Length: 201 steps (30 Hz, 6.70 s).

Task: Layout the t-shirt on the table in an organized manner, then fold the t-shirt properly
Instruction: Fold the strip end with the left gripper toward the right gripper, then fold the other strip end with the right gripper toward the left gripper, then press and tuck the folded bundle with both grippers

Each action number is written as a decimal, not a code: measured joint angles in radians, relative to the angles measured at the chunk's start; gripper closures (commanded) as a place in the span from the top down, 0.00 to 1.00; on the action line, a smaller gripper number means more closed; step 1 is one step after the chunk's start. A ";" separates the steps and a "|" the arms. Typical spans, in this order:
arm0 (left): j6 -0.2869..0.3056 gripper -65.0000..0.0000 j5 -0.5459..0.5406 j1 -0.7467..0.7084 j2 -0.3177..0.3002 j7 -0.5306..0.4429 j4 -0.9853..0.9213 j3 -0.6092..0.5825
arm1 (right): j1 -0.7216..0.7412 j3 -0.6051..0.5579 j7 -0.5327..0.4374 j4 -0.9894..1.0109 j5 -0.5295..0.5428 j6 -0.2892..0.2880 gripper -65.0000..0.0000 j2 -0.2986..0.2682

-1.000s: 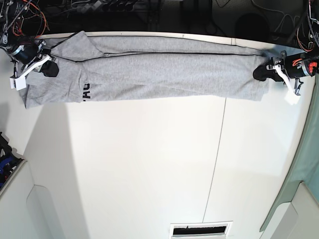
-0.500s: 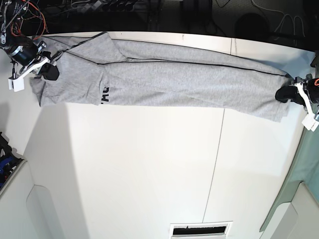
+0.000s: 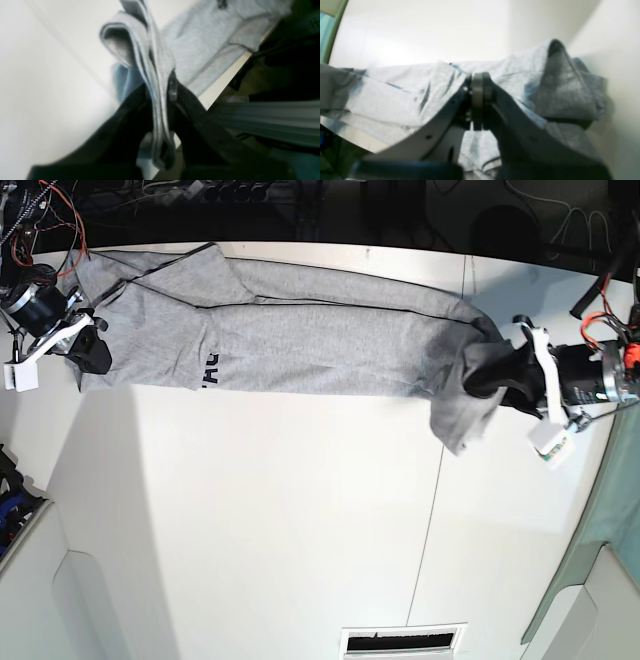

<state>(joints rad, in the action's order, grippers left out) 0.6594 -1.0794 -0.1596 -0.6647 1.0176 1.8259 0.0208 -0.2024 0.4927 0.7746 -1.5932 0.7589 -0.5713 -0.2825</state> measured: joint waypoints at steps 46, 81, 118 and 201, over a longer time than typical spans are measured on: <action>-0.075 0.50 0.386 0.055 0.513 -0.151 -0.150 -0.142 | 0.025 0.004 -0.050 0.332 0.029 -0.021 0.65 -0.059; -0.053 0.50 0.381 -0.072 0.407 -0.204 -0.265 -0.011 | 0.023 0.182 0.159 -0.068 0.111 -0.016 0.00 -0.086; 0.026 0.00 0.166 -0.095 0.333 -0.139 -0.093 0.115 | 0.121 -0.306 -0.008 -0.328 -0.256 0.038 0.00 0.249; 0.010 0.00 0.502 0.042 0.452 -0.321 -0.411 -0.200 | 0.290 -0.644 -0.128 0.262 -0.319 0.003 0.00 0.135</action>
<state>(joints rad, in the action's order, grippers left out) 0.6693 -0.5774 -0.1173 -0.2127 0.6968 1.4151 -0.1791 0.0879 -0.1513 0.6464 -1.3315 0.4400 -0.5682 -0.1474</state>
